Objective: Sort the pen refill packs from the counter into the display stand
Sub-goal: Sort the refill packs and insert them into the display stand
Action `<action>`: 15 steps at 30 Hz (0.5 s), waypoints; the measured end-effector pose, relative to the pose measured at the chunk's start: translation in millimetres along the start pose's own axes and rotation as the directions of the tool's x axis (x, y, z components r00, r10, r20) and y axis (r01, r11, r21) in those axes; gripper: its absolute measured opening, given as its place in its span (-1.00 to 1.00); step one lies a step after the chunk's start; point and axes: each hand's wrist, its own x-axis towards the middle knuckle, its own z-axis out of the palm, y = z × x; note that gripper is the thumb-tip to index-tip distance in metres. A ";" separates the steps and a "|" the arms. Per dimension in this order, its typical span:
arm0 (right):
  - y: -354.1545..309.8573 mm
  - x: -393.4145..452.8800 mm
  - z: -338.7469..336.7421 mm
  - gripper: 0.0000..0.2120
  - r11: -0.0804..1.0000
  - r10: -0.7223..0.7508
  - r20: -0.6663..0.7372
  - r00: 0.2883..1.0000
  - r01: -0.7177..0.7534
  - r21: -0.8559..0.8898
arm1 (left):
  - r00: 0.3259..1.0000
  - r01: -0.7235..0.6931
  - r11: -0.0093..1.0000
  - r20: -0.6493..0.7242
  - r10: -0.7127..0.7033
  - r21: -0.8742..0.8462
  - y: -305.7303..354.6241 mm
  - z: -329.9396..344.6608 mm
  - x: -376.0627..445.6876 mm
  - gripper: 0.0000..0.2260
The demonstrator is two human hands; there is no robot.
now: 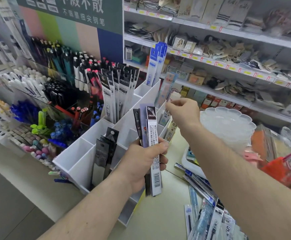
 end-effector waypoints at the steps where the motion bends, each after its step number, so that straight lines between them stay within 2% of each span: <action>1: -1.7 -13.0 -5.8 -0.89 0.998 -0.001 0.025 1.000 -0.001 0.063 | 1.000 0.019 1.000 0.013 -0.019 0.004 -1.3 0.8 0.0 -0.81; 4: -5.0 -58.5 -27.7 -0.79 0.969 0.043 0.266 0.963 -0.105 0.223 | 0.997 0.065 0.998 0.041 -0.065 0.007 -6.2 3.0 0.5 -0.84; 7: -0.2 -102.3 -41.4 -0.83 0.979 0.045 0.481 0.875 -0.135 0.155 | 0.992 0.077 0.997 0.100 -0.077 0.002 -11.2 4.1 -0.7 -0.84; 9: 8.3 -118.9 -42.9 -0.83 0.976 0.031 0.494 0.869 -0.133 0.172 | 0.979 0.102 0.995 0.176 -0.098 -0.016 -13.6 3.0 -4.9 -0.86; 11: 14.3 -127.0 -46.7 -0.77 0.959 0.030 0.459 0.888 -0.155 0.236 | 0.961 0.163 0.985 0.235 -0.147 -0.048 -16.2 -1.7 -9.4 -0.79; 13: 17.0 -133.2 -51.4 -0.78 0.929 0.060 0.407 0.911 -0.200 0.311 | 0.950 0.204 0.977 0.254 -0.182 -0.065 -18.5 -6.8 -12.3 -0.70; 15: 20.0 -137.9 -54.8 -0.81 0.904 0.095 0.307 0.947 -0.211 0.372 | 0.954 0.198 0.979 0.239 -0.180 -0.052 -19.3 -7.4 -15.8 -0.73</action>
